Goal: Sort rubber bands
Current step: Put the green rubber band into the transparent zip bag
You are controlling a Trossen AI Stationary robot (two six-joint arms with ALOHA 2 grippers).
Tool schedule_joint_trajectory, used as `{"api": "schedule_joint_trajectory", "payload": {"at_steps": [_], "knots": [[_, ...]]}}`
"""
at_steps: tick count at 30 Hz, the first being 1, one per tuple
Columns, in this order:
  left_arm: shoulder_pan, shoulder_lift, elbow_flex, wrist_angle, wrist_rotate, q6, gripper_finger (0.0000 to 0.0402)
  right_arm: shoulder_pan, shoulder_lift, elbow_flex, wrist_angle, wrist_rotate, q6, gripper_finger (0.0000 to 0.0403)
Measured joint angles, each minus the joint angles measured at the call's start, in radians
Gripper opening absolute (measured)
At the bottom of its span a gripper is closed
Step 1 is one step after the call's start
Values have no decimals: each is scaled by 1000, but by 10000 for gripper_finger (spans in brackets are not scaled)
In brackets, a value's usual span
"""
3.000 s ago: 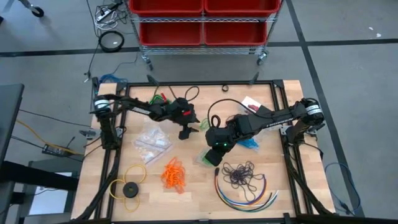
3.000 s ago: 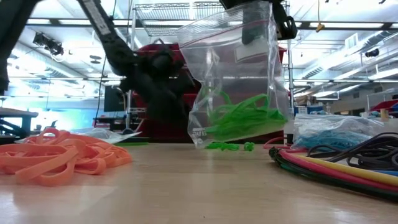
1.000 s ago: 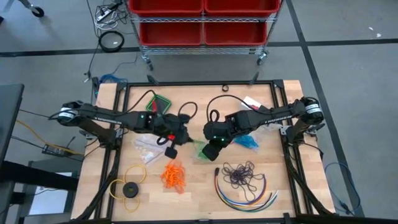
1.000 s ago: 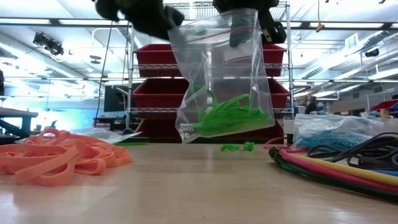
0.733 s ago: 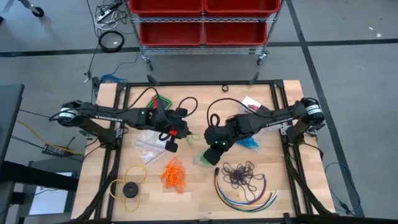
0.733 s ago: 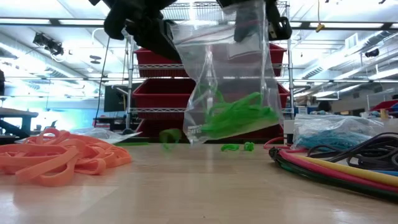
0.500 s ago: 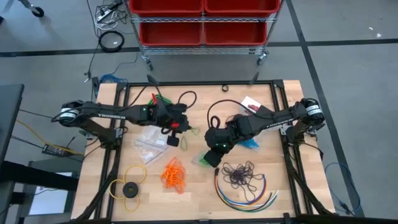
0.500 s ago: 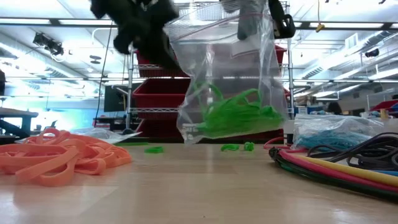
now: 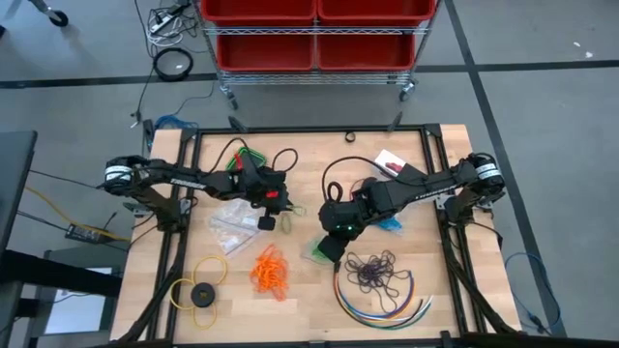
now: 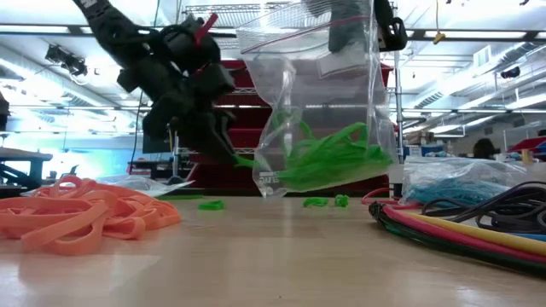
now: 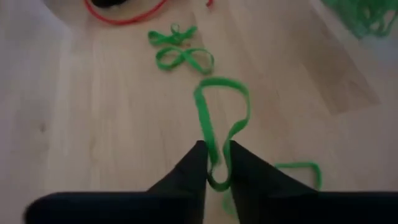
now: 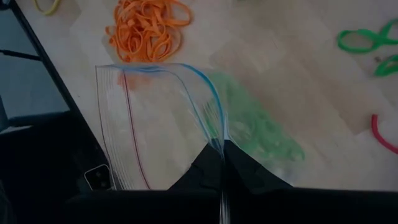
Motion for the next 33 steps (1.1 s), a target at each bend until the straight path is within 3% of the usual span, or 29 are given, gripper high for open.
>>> {"api": "schedule_joint_trajectory", "payload": {"at_steps": [8, 15, 24, 33], "knots": [[2, 9, -19, 78, -18, -18, 148, 0, 0, 0, 2, 0, 1, 0], [7, 9, -18, 51, -111, -19, 150, 1, 0, 0, 2, 6, -3, 0], [72, 60, -18, 36, -106, -53, 155, 1, 0, 0, 9, 8, -6, 0], [146, 214, -14, 120, -13, -64, 224, 1, 0, 0, 15, 8, -15, 0]]}}
